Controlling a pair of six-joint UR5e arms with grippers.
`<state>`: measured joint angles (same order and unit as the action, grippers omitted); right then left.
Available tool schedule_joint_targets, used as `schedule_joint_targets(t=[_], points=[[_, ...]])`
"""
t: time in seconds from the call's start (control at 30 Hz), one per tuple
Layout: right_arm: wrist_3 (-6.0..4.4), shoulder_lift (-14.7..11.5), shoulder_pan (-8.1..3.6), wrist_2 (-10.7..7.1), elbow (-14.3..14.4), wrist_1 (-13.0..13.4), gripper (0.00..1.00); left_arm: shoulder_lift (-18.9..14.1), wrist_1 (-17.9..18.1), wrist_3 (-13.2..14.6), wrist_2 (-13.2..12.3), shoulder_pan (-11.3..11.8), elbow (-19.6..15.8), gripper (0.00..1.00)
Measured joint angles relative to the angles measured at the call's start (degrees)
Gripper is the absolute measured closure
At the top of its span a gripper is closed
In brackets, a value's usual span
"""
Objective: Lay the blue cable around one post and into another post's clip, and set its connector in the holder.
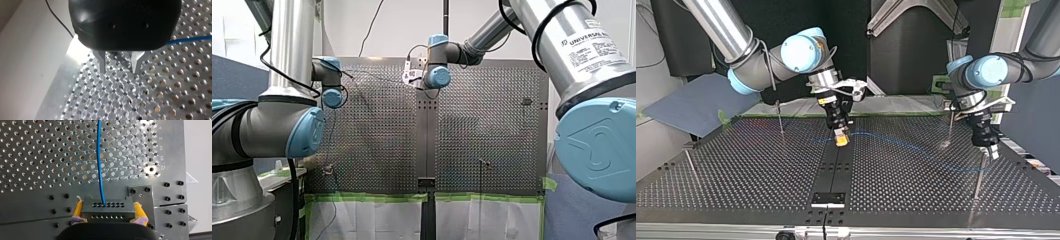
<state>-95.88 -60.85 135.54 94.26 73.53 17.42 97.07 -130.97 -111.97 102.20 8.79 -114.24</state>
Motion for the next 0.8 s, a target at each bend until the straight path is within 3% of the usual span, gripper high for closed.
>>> schedule_joint_targets(t=[0.07,0.1,0.13,0.2,0.27,0.6,0.8], points=[[-0.01,0.04,-0.01,0.01,0.0,-0.02,1.0,0.01,-0.19,0.55,1.02,-0.01,0.0,0.26],[-0.01,0.06,-0.01,0.02,0.0,-0.04,1.0,0.01,-0.25,0.54,1.42,0.0,0.0,0.26],[0.0,0.09,-0.01,0.03,0.0,-0.05,1.0,0.01,-0.28,0.38,1.48,0.04,0.0,0.17],[0.03,0.16,-0.03,0.04,0.0,-0.1,1.0,0.0,-0.35,-0.36,1.1,0.15,0.0,0.12],[0.09,0.25,-0.09,0.06,0.0,-0.18,1.0,0.01,-0.34,-1.18,0.42,0.3,0.0,0.0],[0.02,0.82,-0.95,0.13,0.49,0.11,1.0,0.35,-0.39,-6.54,-4.84,1.07,0.05,0.0],[0.21,1.14,-1.98,0.22,0.61,-0.54,1.0,2.7,-1.92,-9.63,-7.93,1.95,1.45,0.0]])
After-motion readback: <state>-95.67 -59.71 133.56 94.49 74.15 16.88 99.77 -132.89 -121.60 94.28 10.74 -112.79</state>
